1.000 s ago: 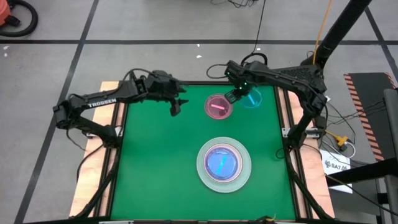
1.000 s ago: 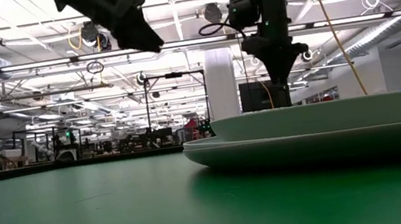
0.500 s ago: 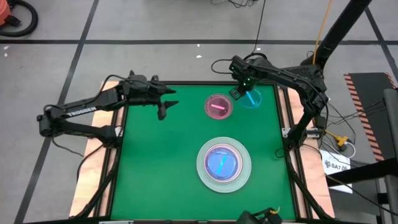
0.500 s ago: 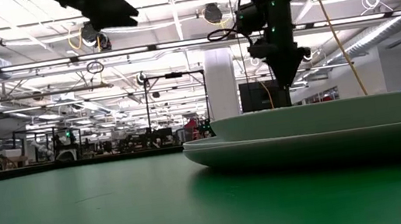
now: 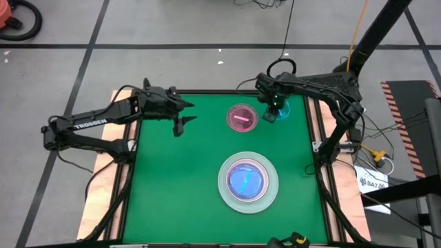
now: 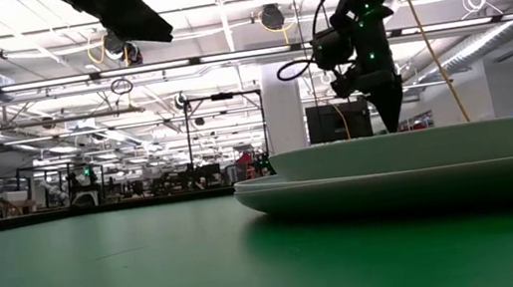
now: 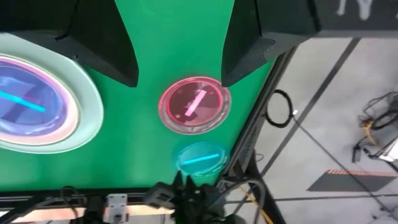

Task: Stack plastic plates
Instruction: Stack the blue plate on top of the blue plate

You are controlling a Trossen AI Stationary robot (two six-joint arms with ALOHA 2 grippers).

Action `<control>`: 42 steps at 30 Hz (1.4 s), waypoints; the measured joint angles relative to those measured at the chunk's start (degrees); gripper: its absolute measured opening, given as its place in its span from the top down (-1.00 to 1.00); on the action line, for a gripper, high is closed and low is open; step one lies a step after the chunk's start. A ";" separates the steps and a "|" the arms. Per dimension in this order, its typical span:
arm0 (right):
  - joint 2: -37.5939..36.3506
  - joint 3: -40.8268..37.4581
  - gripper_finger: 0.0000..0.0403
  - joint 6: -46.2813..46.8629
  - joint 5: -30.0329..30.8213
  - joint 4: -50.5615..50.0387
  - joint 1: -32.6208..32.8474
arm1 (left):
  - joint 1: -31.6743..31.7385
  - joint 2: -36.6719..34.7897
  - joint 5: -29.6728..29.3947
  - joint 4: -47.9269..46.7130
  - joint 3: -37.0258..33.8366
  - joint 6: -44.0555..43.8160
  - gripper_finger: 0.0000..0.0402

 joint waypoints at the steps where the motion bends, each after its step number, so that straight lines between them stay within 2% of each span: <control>1: -0.02 0.00 0.37 0.20 0.00 0.00 0.02 | 0.01 0.00 -0.48 0.06 0.00 0.04 -0.18; 6: -0.02 0.00 0.37 4.76 0.00 4.12 0.11 | 0.01 0.00 -1.74 0.55 0.00 0.32 -0.18; 12: -0.02 0.00 0.29 4.74 -0.26 7.28 0.13 | 0.69 0.02 -2.40 2.96 0.00 1.57 -0.18; 22: -0.02 0.00 0.11 -0.20 -1.95 8.01 0.13 | 2.37 0.02 -2.66 5.29 0.00 1.63 -0.18; 26: 0.69 0.07 0.11 -3.35 -2.28 8.23 0.13 | 2.72 0.02 -2.75 4.53 0.02 1.47 -0.18; 31: 2.74 0.07 0.10 -8.67 -5.83 8.68 0.13 | 2.70 0.02 -2.75 3.12 0.02 1.33 -0.18; 42: 3.32 -1.16 0.16 -11.76 -4.56 12.30 -1.09 | 2.70 0.02 -2.78 0.45 0.04 0.83 -0.18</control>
